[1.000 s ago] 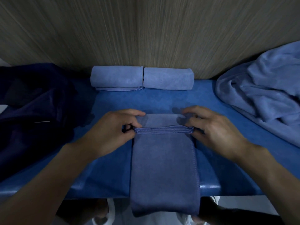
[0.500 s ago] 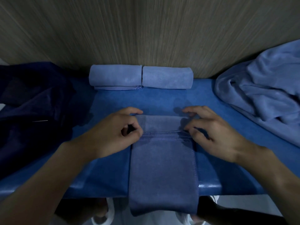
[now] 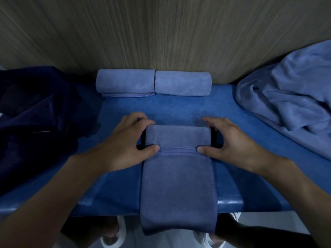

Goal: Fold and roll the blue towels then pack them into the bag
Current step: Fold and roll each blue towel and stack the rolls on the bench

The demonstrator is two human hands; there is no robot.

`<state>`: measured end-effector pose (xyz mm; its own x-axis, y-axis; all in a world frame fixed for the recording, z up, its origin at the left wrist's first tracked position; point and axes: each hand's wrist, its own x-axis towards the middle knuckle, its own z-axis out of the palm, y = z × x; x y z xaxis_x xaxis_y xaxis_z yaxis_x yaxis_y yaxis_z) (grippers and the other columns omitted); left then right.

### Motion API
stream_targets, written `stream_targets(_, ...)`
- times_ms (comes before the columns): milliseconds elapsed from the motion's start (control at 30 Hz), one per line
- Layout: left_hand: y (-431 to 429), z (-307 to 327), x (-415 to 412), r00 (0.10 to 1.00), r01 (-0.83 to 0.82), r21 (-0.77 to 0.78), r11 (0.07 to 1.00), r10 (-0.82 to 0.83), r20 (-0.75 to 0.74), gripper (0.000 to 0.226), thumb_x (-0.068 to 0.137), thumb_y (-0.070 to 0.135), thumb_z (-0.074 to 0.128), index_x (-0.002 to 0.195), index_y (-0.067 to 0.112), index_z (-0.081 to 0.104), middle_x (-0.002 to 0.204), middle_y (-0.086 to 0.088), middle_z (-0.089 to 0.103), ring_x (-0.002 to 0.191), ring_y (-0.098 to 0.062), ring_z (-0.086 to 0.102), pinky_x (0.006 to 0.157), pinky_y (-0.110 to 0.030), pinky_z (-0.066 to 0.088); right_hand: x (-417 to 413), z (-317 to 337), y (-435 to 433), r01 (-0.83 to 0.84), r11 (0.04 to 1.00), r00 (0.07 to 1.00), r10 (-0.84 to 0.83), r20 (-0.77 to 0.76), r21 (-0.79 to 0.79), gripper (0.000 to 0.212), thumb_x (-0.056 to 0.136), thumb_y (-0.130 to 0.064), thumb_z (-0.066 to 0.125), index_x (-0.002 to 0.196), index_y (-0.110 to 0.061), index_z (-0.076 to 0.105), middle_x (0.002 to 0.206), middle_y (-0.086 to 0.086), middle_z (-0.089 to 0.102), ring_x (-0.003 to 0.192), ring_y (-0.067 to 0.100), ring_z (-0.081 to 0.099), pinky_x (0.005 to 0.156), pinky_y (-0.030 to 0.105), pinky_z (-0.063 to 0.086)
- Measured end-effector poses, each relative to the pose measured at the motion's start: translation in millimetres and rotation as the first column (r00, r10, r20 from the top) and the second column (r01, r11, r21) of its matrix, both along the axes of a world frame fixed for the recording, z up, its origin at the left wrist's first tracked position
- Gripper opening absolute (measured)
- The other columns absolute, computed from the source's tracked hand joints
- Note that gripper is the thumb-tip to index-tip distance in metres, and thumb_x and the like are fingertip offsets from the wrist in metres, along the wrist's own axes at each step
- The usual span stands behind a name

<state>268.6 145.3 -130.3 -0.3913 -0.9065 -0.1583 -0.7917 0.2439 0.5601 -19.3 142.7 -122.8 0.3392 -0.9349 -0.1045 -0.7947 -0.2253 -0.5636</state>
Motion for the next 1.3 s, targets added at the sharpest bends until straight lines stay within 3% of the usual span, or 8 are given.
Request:
stream_targets(167,3,9,-3,0.996,-0.052,0.089,0.995,0.058,-0.068,0.049,0.078,0.048,0.072,0.113,0.045,0.038,0.114,0.027,0.04,0.109,-0.004,0.035,0.091,-0.028,0.035,2,-1,-3,-0.005,0.998,0.999,0.002,0.044,0.064,0.045,0.067,-0.049,0.077,0.097,-0.037,0.046,0.092,-0.017,0.052,0.096,0.0,0.045,0.082,0.028,0.037)
stream_targets(333,2,8,1,0.982,-0.077,0.141,0.987,0.1,-0.161,0.061,0.077,0.042,0.076,0.117,0.055,0.033,0.116,0.022,0.051,0.114,-0.012,0.042,0.089,-0.025,0.035,0,-7,-6,0.007,0.987,0.989,-0.03,0.145,0.163,0.061,0.063,-0.053,0.077,0.111,-0.053,0.039,0.103,-0.02,0.055,0.098,0.01,0.052,0.08,0.025,0.045)
stream_targets(500,-1,7,-6,0.932,-0.189,-0.04,0.981,0.167,-0.321,0.065,0.081,0.021,0.076,0.126,0.048,0.038,0.105,0.024,0.054,0.105,-0.003,0.052,0.086,-0.014,0.039,12,-6,-11,0.073,0.992,0.974,-0.047,0.223,-0.107,0.039,0.074,-0.024,0.08,0.1,-0.036,0.053,0.097,-0.018,0.057,0.093,0.007,0.054,0.086,0.036,0.047)
stream_targets(667,1,8,-4,0.971,-0.079,-0.162,0.984,0.04,-0.234,0.038,0.082,0.016,0.075,0.108,0.034,0.054,0.106,0.021,0.053,0.108,-0.007,0.05,0.085,-0.016,0.041,9,-3,-7,-0.03,0.98,0.984,0.063,0.166,-0.196,0.031,0.072,-0.045,0.07,0.093,-0.034,0.05,0.093,-0.019,0.052,0.09,0.005,0.052,0.084,0.045,0.045)
stream_targets(867,4,14,-1,0.953,0.003,-0.072,0.997,-0.024,-0.302,0.038,0.07,0.055,0.072,0.097,0.032,0.059,0.107,0.013,0.057,0.108,-0.012,0.053,0.087,-0.016,0.04,2,3,7,-0.115,0.985,0.964,0.142,0.225,-0.128,0.047,0.074,-0.067,0.065,0.098,-0.028,0.056,0.104,-0.011,0.056,0.104,0.014,0.056,0.091,0.042,0.045)
stream_targets(1100,9,17,-10,0.937,0.015,0.013,1.0,-0.009,-0.35,0.02,0.079,0.038,0.072,0.08,0.02,0.064,0.102,0.01,0.061,0.102,-0.011,0.058,0.081,-0.006,0.036,1,-1,14,-0.135,0.979,0.951,0.171,0.256,-0.154,0.035,0.09,-0.052,0.055,0.083,-0.018,0.061,0.105,-0.004,0.058,0.109,0.015,0.057,0.09,0.034,0.046)
stream_targets(1200,9,15,-7,0.963,0.006,0.074,0.997,0.014,-0.268,0.024,0.081,0.041,0.076,0.098,0.037,0.059,0.111,0.019,0.058,0.112,0.0,0.051,0.083,-0.008,0.034,0,-3,14,-0.124,0.983,0.953,0.156,0.259,-0.133,0.032,0.088,-0.051,0.056,0.082,-0.02,0.058,0.104,-0.004,0.061,0.111,0.014,0.057,0.09,0.037,0.047)
stream_targets(1300,7,13,-2,0.996,0.033,0.092,0.995,-0.025,-0.085,0.07,0.068,0.072,0.065,0.13,0.043,0.047,0.125,0.034,0.037,0.122,0.014,0.03,0.097,-0.012,0.028,-5,-2,14,-0.083,0.997,0.976,0.081,0.201,-0.002,0.037,0.079,-0.066,0.056,0.101,-0.035,0.054,0.112,-0.01,0.06,0.113,0.011,0.054,0.096,0.039,0.046)
